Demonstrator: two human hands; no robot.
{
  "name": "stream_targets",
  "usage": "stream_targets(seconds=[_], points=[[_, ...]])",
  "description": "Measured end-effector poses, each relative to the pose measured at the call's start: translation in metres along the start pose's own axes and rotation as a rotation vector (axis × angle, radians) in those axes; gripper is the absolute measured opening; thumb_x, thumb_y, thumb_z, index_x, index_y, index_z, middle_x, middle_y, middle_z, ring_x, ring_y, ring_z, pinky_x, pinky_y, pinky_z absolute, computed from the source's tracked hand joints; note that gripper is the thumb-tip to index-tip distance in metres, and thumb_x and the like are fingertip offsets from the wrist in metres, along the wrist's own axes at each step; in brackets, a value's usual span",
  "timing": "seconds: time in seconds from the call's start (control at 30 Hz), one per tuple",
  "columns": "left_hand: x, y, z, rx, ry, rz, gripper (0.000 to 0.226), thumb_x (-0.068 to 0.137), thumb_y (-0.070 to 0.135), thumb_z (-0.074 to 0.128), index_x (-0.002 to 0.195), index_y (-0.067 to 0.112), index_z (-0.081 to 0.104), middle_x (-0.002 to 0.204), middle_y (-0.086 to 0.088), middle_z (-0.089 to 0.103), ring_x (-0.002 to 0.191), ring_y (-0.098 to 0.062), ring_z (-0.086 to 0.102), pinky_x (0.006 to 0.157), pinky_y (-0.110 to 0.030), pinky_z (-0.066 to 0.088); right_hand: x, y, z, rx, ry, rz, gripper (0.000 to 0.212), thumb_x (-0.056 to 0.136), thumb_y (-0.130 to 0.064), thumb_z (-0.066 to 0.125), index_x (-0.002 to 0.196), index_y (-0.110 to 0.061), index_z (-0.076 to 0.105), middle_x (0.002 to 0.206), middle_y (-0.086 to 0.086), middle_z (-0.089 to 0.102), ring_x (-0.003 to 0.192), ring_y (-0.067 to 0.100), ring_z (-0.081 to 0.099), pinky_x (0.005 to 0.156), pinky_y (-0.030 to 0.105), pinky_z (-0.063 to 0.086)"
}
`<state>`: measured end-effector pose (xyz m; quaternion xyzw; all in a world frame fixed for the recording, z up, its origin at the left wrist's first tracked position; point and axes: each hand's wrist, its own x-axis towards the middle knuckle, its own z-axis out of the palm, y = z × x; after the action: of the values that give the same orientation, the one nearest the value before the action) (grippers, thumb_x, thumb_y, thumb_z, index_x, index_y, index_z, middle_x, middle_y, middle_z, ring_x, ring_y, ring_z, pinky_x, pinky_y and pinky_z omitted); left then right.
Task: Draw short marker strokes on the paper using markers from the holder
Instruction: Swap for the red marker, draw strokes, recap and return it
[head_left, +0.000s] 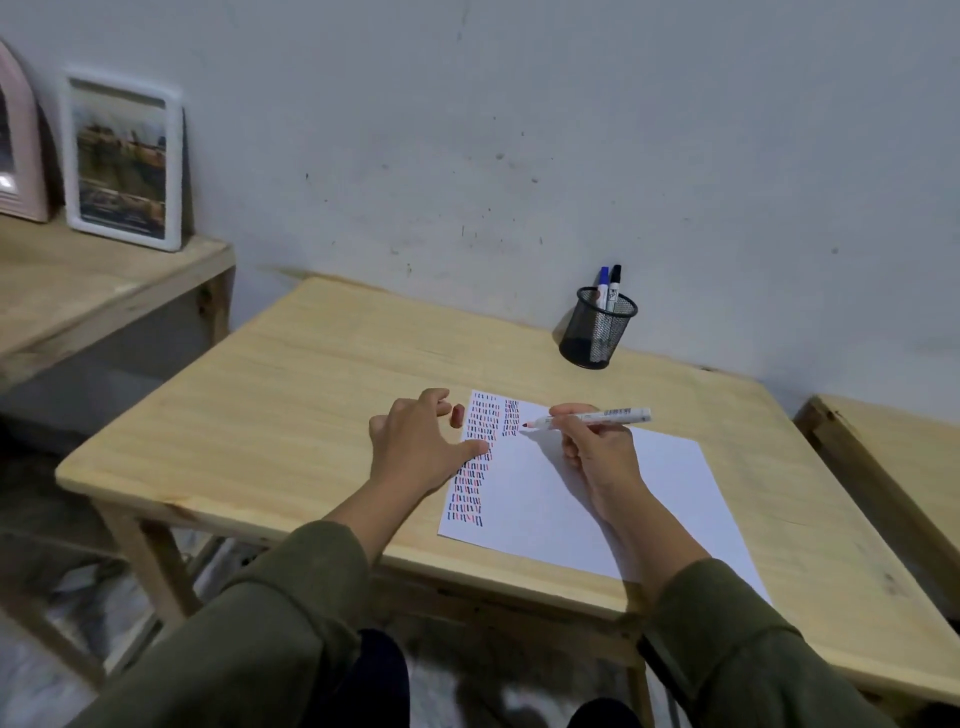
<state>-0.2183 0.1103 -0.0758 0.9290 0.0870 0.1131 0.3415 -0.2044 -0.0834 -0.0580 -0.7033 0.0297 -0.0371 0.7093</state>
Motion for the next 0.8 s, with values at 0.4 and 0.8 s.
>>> stream_targets(seconds=[0.4, 0.8], points=[[0.0012, -0.0038, 0.0028, -0.012, 0.013, 0.007, 0.082, 0.064, 0.062, 0.071, 0.133, 0.026, 0.045, 0.128, 0.015, 0.060, 0.128, -0.012, 0.041, 0.100, -0.038, 0.026, -0.0011, 0.0051, -0.0008, -0.170, -0.059, -0.085, 0.005, 0.079, -0.013, 0.068, 0.078, -0.016, 0.072, 0.048, -0.015, 0.057, 0.052, 0.005, 0.046, 0.056, 0.021, 0.036], [0.0005, -0.0034, 0.0025, -0.013, 0.019, 0.006, 0.084, 0.063, 0.062, 0.071, 0.133, 0.026, 0.045, 0.128, 0.014, 0.061, 0.128, -0.012, 0.042, 0.099, -0.038, 0.026, -0.0091, -0.0003, 0.0020, -0.206, -0.073, -0.082, 0.003, 0.079, -0.018, 0.069, 0.079, -0.018, 0.072, 0.067, -0.003, 0.062, 0.059, 0.007, 0.048, 0.060, 0.022, 0.039]])
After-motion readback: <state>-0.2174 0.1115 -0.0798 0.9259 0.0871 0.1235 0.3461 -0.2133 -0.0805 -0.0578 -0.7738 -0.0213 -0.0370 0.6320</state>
